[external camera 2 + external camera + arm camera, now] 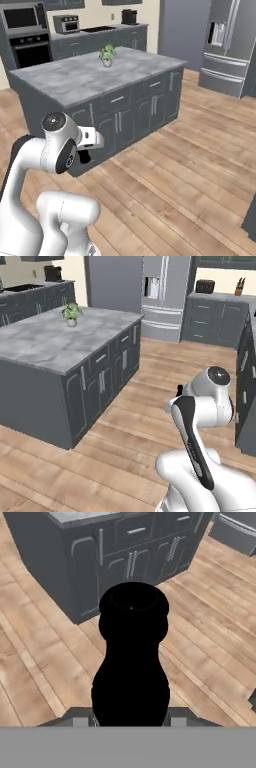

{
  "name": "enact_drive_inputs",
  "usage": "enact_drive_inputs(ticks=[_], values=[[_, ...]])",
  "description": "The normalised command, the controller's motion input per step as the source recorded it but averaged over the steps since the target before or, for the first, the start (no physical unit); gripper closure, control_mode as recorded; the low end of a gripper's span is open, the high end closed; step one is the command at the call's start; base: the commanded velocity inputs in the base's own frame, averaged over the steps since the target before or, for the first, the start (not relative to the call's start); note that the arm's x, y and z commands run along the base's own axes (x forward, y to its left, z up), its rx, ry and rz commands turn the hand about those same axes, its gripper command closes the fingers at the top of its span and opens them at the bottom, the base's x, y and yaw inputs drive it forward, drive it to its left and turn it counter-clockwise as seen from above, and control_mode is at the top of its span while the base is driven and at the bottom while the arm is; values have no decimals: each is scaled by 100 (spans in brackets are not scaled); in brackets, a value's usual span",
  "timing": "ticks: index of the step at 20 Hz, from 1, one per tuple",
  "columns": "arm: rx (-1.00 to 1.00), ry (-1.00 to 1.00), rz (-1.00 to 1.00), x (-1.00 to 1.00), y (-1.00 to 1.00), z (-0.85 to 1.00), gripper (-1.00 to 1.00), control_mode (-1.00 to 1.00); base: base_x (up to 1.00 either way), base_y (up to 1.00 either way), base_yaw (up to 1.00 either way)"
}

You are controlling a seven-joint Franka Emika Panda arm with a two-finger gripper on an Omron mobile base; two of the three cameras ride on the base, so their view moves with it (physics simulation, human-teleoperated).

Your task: Place the large bottle from the dining counter next to the other large bottle outside the sink, and place the small bottle from the dining counter next to the other small bottle inside the sink.

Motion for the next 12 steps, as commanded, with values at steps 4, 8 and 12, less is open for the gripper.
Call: enact_drive_inputs(ticks=[4,8,12], values=[[0,0,0,0,0,0,100,100,0,0,-50],[0,0,0,0,0,0,100,100,0,0,-50],[0,0,0,0,0,0,100,100,0,-1,-50]])
